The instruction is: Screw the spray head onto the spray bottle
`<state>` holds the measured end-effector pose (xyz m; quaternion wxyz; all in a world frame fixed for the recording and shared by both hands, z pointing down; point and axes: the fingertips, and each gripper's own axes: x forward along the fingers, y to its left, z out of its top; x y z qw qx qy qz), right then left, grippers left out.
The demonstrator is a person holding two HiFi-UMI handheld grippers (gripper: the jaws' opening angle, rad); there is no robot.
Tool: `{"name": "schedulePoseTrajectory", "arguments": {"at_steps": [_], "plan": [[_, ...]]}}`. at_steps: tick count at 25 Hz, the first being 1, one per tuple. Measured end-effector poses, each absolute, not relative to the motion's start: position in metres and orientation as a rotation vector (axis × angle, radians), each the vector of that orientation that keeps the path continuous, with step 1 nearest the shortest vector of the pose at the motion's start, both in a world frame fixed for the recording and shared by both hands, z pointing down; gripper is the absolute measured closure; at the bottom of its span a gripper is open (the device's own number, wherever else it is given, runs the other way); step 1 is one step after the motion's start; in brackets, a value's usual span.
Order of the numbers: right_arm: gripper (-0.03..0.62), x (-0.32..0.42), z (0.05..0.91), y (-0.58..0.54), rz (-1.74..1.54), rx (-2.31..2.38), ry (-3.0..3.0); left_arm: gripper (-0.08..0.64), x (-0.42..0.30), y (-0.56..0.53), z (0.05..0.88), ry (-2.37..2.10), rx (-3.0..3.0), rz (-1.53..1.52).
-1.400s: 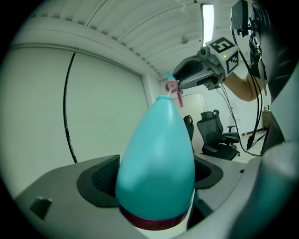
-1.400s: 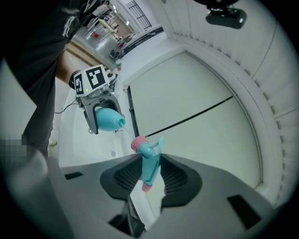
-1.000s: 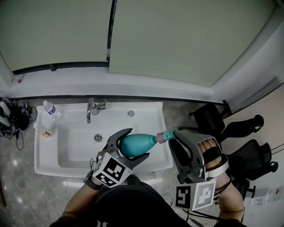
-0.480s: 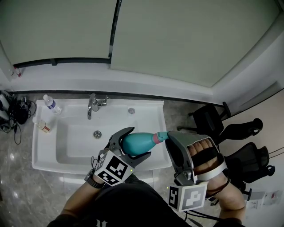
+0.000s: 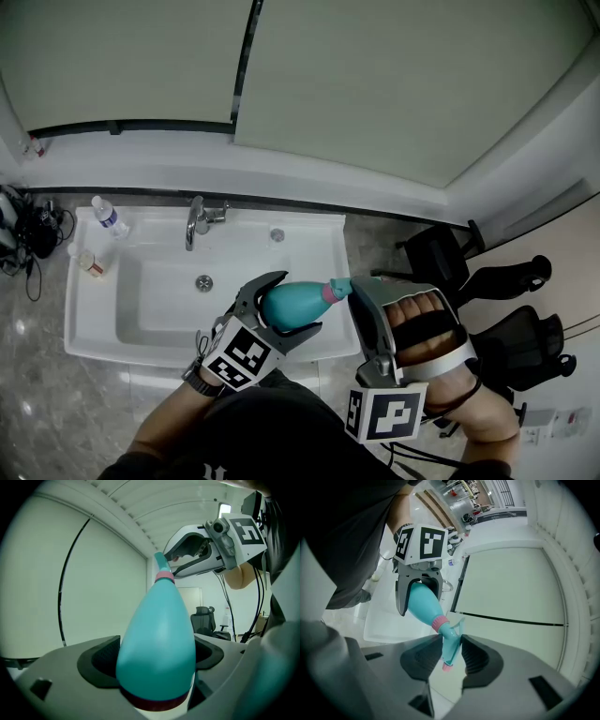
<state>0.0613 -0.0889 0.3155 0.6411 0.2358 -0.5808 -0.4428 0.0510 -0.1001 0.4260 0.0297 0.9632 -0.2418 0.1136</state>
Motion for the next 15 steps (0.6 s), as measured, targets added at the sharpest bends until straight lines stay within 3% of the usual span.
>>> {"name": "schedulePoseTrajectory", "arguments": {"at_steps": [15], "plan": [[0.465, 0.049, 0.293, -0.085, -0.940, 0.521, -1.453, 0.126, 0.052, -0.101, 0.417, -0.648, 3.001, 0.224]]}}
